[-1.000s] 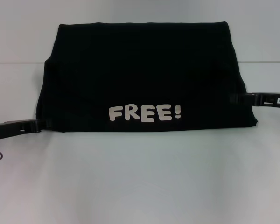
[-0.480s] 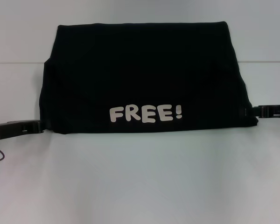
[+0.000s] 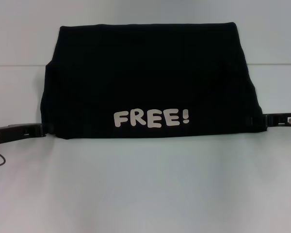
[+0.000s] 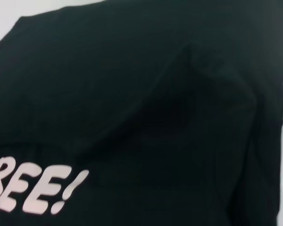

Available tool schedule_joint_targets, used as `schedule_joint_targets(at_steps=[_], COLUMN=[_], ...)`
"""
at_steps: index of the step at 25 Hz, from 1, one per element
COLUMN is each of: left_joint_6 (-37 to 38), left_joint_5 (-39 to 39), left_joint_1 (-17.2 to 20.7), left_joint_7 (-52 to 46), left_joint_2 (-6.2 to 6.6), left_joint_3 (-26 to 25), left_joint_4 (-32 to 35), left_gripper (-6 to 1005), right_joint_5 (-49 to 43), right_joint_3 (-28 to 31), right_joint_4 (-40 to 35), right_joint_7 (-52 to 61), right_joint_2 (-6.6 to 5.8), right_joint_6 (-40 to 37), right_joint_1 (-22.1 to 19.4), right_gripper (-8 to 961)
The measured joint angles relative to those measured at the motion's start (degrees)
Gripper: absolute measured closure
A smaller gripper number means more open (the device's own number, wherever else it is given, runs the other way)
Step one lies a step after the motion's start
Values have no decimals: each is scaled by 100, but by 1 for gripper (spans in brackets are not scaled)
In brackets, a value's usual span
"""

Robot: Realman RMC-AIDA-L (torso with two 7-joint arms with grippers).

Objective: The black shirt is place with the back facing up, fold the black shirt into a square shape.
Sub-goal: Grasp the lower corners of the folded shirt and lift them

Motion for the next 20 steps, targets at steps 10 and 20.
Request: schedule_joint_targets(at_steps=[10,20], left_joint_6=[16,481], left_joint_5=[0,0], left_joint_1=[-19,104], left_joint_7=[48,-24], left_joint_2=[11,47], left_joint_3=[0,-116], left_joint_4=[-2,122], left_gripper=[978,980], right_joint_5=[28,242], right_joint_3=[-56,39], right_joint_4=[58,-159], right_joint_7=[-48,-294], right_joint_2=[10,-22], right_joint_6=[23,-572], right_joint_1=[-21,-315], right_gripper=[708,926])
